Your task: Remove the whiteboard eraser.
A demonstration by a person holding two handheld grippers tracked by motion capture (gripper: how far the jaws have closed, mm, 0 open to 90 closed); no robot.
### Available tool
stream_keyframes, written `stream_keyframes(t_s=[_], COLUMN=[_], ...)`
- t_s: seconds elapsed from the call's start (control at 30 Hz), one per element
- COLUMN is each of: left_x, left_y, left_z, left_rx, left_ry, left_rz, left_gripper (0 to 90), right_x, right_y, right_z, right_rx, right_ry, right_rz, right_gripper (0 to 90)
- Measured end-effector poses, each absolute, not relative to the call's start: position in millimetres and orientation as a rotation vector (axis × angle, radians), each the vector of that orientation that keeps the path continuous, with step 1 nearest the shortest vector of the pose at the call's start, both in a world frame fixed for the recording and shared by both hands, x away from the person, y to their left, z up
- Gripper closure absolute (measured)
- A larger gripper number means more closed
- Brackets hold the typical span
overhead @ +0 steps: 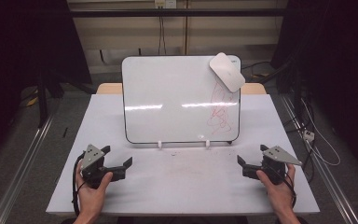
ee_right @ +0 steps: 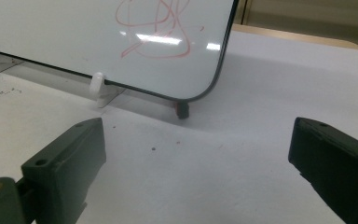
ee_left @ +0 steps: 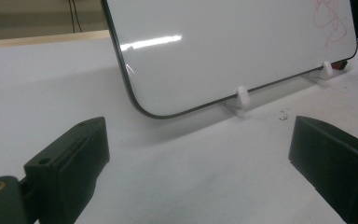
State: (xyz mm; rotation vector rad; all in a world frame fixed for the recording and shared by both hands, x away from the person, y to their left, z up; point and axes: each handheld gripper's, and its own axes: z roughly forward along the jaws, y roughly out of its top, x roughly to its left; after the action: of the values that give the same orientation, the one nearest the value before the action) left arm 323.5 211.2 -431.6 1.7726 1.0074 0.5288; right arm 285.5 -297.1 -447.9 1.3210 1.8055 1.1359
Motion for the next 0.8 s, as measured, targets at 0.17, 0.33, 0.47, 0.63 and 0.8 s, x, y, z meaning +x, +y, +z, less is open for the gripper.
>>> stream_keyframes(t_s=[0.17, 0.33, 0.47, 0.63, 0.8], left_x=[324, 324, 324, 325, 325], left_y=[211, 211, 212, 212, 213], left_z=[-432, -432, -433, -432, -432], left_rx=[1.775, 1.774, 1.774, 1.771, 1.774], left_ry=[1.016, 1.016, 1.018, 1.019, 1.028], left_rz=[0.526, 0.517, 0.515, 0.517, 0.523], left_gripper=[4.8, 4.8, 4.8, 4.8, 5.6], right_x=[287, 288, 288, 289, 297], right_y=[-296, -296, -295, -293, -290], right_z=[-448, -449, -447, -445, -444], right_rx=[1.33, 1.334, 1.342, 1.328, 1.333], right_ry=[1.81, 1.835, 1.835, 1.831, 1.861], right_rz=[1.129, 1.124, 1.131, 1.127, 1.102], right_gripper=[3.6, 4.9, 4.8, 4.3, 5.9])
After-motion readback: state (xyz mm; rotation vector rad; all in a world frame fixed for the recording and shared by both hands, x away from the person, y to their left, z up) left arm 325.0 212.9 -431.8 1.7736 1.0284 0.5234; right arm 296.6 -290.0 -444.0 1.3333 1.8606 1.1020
